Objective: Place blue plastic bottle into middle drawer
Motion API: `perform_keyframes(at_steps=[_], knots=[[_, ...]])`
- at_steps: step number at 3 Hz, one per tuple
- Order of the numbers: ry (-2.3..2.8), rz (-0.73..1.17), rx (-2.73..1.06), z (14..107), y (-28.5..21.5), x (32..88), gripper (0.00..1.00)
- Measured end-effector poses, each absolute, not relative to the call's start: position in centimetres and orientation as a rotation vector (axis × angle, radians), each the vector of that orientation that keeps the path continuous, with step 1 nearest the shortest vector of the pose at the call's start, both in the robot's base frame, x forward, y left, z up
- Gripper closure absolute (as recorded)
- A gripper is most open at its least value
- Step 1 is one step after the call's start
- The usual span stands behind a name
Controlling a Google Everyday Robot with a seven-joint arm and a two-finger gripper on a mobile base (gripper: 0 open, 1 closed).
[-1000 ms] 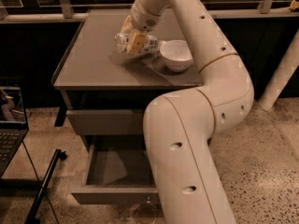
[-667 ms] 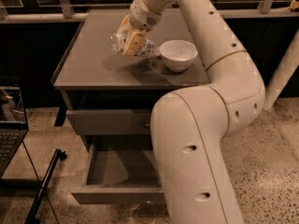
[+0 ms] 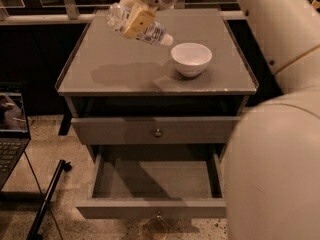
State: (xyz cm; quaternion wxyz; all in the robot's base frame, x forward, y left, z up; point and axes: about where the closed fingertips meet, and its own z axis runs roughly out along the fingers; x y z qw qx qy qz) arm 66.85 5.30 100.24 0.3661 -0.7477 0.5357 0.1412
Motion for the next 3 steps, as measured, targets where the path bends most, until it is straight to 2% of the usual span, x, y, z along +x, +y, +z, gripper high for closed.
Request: perform_keyframes(at_steps=[1,3], knots=[[1.327,0.278,-1.793,106.4,4.9,61.9,1.0],[1.312,0.259,-1.766,106.6,5.7,60.4,1.0]])
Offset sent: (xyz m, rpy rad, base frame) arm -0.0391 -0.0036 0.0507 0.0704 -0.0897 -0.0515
